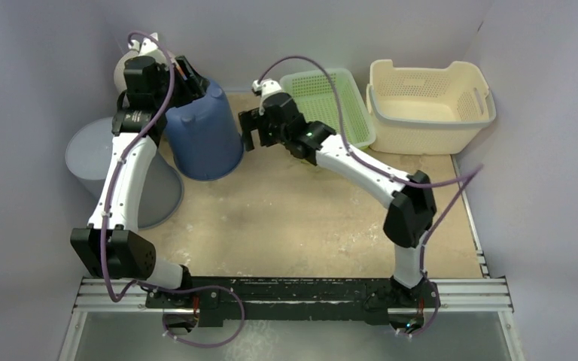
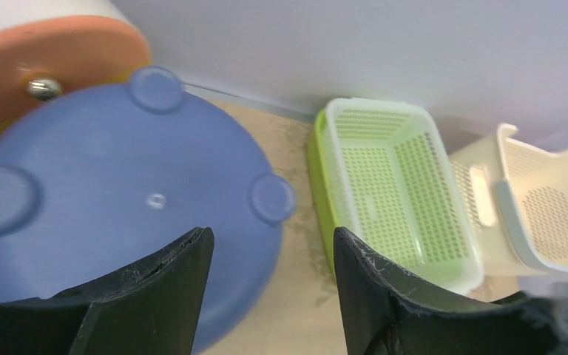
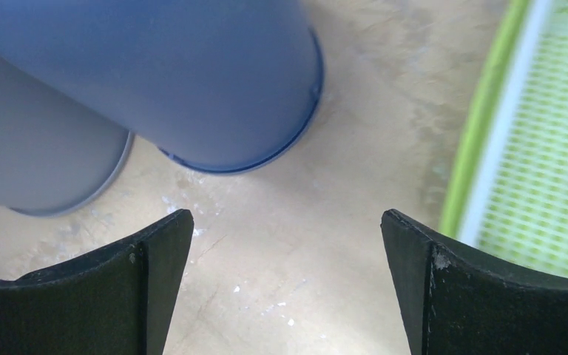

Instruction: Turn the large container upside down

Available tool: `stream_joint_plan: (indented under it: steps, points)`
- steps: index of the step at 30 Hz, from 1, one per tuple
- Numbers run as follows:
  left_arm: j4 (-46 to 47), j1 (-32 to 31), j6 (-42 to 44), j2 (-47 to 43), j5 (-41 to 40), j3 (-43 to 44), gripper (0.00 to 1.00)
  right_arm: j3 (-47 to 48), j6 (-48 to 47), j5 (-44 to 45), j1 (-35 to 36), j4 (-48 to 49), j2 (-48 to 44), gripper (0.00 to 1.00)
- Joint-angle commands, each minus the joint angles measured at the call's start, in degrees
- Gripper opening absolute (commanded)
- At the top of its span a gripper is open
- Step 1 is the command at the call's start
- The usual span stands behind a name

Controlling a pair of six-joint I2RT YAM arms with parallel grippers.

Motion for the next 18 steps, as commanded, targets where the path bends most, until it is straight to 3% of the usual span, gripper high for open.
stream_joint_plan:
  steps: [1, 6, 13, 18]
  points:
    - [3.4, -4.0, -2.4, -2.5, 2.1, 2.0, 0.60, -2.9, 0.9, 5.3, -4.3, -7.3, -7.1, 1.00]
    - [3.2, -7.7, -2.7, -2.2, 0.6, 1.7, 0.58, -8.4, 1.5, 4.1, -10.5, -8.4, -11.0, 0.99]
    - [4.8, -15.3, -4.1, -0.9, -3.7, -1.9, 0.53, -3.6, -1.2, 6.2, -15.5, -12.0, -7.6, 0.97]
    - [5.8, -20.1, -4.6, 2.8, -6.3, -1.7, 0.52, -2.7, -2.7, 1.8, -19.6, -9.4, -6.5, 0.94]
